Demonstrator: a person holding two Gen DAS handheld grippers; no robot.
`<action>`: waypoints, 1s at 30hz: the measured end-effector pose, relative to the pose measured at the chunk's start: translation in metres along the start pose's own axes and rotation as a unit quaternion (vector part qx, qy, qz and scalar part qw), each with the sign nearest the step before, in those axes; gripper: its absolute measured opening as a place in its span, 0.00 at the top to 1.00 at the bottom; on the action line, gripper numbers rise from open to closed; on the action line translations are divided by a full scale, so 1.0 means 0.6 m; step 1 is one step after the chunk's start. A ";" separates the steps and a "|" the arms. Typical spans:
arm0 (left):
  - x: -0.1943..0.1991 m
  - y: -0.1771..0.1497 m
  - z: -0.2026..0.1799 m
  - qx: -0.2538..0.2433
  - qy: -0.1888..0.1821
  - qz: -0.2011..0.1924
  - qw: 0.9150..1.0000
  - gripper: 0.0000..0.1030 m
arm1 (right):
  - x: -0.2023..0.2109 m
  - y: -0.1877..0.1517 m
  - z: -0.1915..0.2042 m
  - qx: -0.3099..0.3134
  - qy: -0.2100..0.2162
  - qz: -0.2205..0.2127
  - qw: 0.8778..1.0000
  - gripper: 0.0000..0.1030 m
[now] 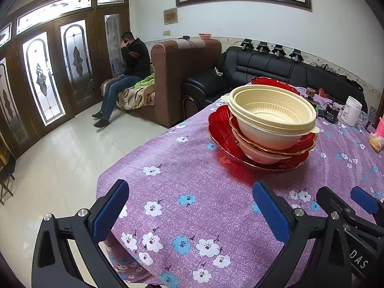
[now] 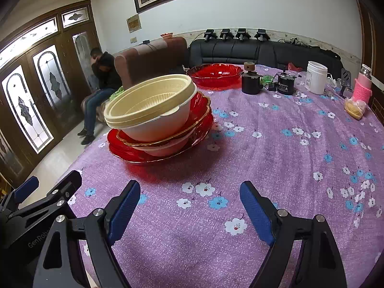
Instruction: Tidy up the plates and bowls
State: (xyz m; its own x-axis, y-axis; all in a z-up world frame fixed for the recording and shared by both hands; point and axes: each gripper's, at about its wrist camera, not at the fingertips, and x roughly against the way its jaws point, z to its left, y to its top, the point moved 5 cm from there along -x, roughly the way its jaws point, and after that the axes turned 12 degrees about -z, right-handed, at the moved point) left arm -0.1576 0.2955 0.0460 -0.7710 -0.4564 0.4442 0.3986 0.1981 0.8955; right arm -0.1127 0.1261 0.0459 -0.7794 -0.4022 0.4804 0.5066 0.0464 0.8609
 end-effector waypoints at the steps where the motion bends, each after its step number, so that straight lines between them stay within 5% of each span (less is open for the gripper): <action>1: -0.001 -0.001 0.001 0.001 -0.001 0.002 1.000 0.00 | -0.001 0.000 0.001 0.001 -0.001 0.000 1.000 0.14; 14: -0.009 -0.001 0.003 0.007 -0.009 0.011 1.000 0.00 | -0.004 -0.001 0.002 0.006 -0.005 0.005 1.000 0.14; 17: 0.001 0.006 0.006 0.005 0.000 -0.010 1.000 0.00 | -0.003 0.000 0.003 0.007 -0.003 0.003 1.000 0.14; 23: 0.072 0.047 0.026 0.024 0.039 -0.124 0.991 0.00 | 0.003 0.003 0.007 0.011 0.003 -0.005 1.000 0.14; 30: 0.064 0.057 0.027 0.018 0.024 -0.108 0.994 0.00 | 0.014 0.008 0.022 0.034 0.014 -0.011 0.999 0.14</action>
State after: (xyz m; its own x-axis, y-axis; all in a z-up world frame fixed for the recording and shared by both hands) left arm -0.1816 0.2991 0.0942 -0.8122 -0.5317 0.2401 0.2075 0.1215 0.9707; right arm -0.1220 0.1352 0.0562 -0.7790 -0.4291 0.4571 0.4622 0.0997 0.8812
